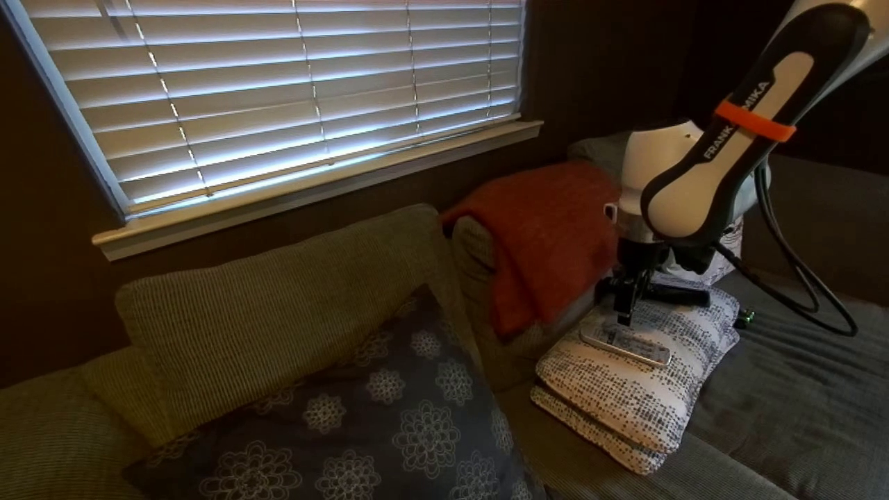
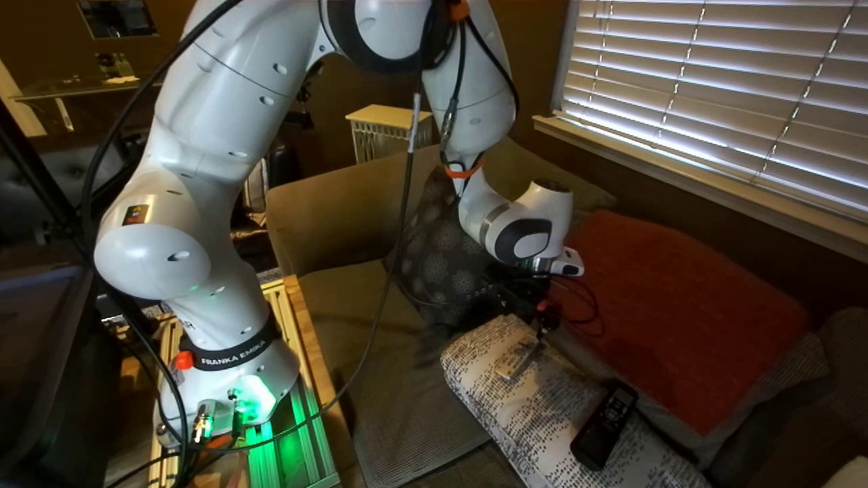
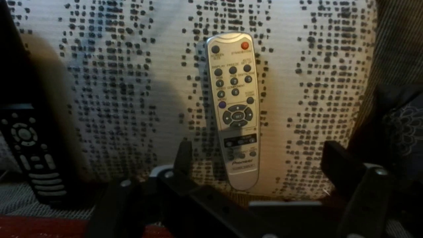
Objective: Move the grey remote from the brown fleece and put it on the white pillow next to the black remote
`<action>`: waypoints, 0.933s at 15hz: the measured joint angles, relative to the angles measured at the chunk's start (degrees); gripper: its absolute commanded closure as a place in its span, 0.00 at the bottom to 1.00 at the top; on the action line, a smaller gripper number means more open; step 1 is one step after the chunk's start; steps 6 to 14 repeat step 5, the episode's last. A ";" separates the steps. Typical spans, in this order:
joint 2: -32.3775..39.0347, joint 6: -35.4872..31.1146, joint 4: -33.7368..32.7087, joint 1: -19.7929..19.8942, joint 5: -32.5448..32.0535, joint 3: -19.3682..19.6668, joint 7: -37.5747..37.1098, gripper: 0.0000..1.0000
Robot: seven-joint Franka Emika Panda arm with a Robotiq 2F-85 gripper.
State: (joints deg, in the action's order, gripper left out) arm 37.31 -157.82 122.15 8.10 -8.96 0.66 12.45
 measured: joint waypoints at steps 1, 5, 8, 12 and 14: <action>-1.42 -0.80 1.40 0.00 0.58 -0.14 -0.67 0.00; -5.19 -1.52 4.86 0.00 1.71 -0.53 -2.13 0.00; -5.19 -1.52 4.86 0.00 1.71 -0.53 -2.13 0.00; -5.19 -1.52 4.86 0.00 1.71 -0.53 -2.13 0.00; -5.19 -1.52 4.86 0.00 1.71 -0.53 -2.13 0.00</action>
